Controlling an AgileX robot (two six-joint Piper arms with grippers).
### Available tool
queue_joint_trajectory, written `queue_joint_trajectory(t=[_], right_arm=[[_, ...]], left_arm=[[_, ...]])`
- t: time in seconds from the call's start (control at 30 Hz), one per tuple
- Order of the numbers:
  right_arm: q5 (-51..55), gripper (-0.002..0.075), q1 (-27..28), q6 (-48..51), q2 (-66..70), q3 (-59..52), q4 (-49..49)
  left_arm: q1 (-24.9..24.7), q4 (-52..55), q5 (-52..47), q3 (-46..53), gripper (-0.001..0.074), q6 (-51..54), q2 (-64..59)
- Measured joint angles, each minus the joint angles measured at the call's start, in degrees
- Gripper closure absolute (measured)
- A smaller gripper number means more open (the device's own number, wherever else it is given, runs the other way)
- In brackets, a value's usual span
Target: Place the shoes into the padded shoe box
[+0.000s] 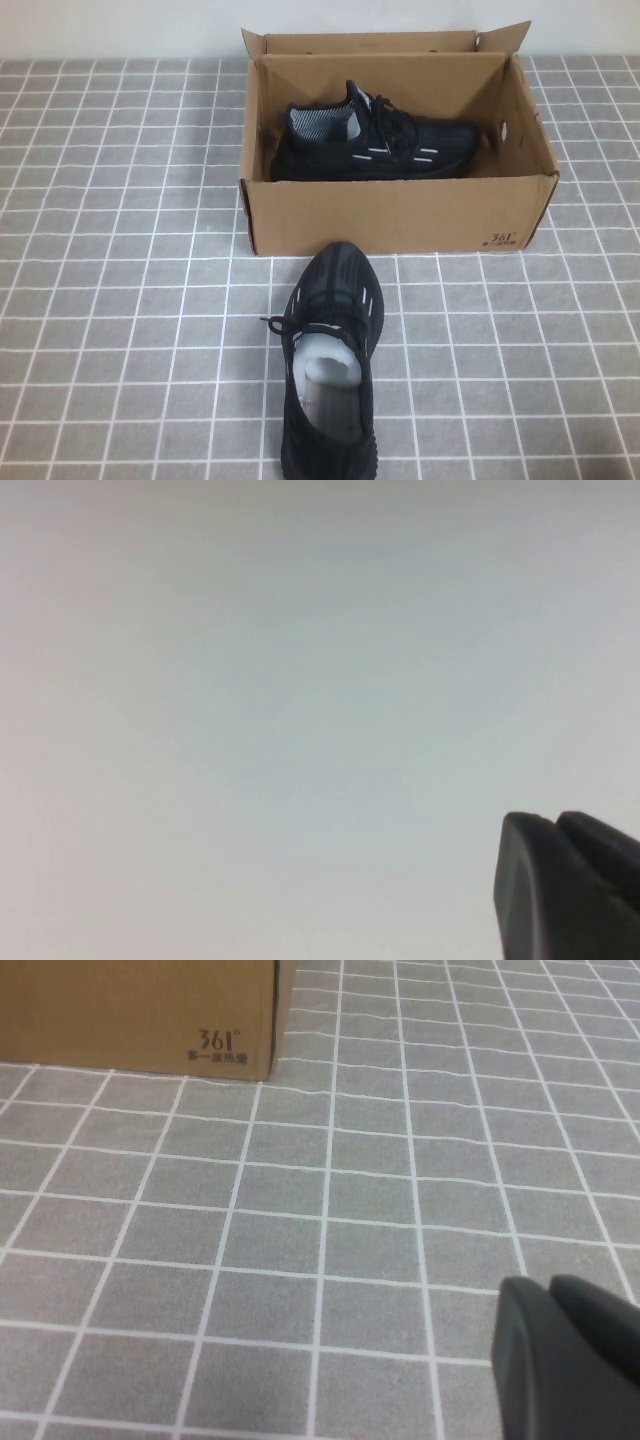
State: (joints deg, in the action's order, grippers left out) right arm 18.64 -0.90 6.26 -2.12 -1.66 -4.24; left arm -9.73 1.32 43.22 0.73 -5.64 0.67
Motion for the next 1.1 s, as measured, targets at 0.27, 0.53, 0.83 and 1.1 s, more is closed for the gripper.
queue_joint_trajectory(t=[0.27,0.53,0.83,1.1], right_arm=[[0.0,0.0732,0.0,0.0,0.0,0.0,0.0],[0.0,0.0732,0.0,0.0,0.0,0.0,0.0],[0.0,0.0732,0.0,0.0,0.0,0.0,0.0],[0.0,0.0732,0.0,0.0,0.0,0.0,0.0]], left_arm=[[0.0,-0.4,-18.8,-17.1,0.0739,0.0,0.1],[0.0,-0.7,-53.7,-36.1,0.0739,0.0,-12.8],[0.0,-3.8,-58.1,-37.4,0.0739,-0.2,-20.2],[0.0,-4.3,-69.5,-41.2,0.0739,6.6,-26.3]])
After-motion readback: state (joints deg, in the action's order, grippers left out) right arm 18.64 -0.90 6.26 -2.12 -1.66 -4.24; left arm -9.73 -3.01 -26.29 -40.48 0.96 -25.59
